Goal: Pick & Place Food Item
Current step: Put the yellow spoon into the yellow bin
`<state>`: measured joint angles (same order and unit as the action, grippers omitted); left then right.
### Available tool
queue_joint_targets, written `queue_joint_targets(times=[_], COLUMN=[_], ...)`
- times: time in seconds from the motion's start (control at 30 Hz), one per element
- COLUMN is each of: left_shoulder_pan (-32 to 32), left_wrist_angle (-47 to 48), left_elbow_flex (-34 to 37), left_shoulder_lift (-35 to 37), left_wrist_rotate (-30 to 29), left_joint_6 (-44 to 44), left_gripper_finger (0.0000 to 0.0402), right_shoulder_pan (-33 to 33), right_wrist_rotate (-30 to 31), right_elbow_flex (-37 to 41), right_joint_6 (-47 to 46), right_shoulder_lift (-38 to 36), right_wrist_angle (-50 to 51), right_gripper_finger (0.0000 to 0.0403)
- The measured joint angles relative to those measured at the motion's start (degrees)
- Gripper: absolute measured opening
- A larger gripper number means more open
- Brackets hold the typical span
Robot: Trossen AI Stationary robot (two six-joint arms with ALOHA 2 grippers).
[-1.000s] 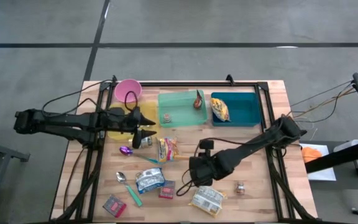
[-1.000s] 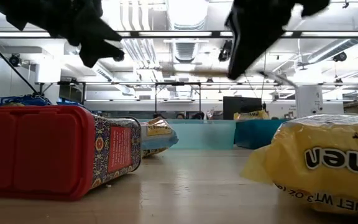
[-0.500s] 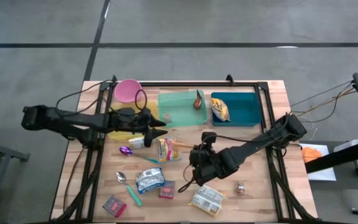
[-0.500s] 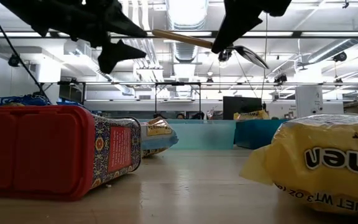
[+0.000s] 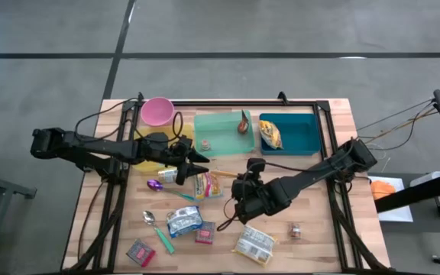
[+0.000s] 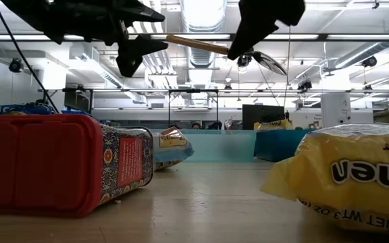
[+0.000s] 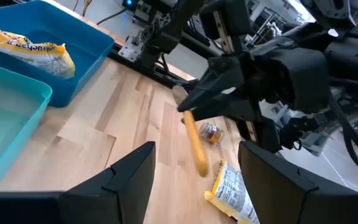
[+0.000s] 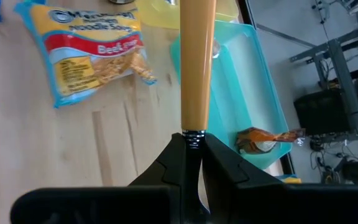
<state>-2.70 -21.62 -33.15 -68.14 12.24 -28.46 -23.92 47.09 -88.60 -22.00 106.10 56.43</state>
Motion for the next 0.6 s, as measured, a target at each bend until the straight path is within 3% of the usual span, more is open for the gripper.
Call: queue_joint_targets(times=[0.6], left_shoulder_pan=[0.26], left_wrist_angle=[-0.04], left_elbow_flex=[0.00], left_shoulder_lift=[0.00], left_wrist_rotate=[-3.26], left_joint_6=[-0.57], left_gripper_finger=[0.0236], right_shoulder_pan=[3.04], right_wrist_rotate=[1.02], right_elbow_flex=[-2.87], right_joint_6=[7.05], right_shoulder_lift=[0.04], right_wrist_angle=[-2.94], right_gripper_finger=[0.0024])
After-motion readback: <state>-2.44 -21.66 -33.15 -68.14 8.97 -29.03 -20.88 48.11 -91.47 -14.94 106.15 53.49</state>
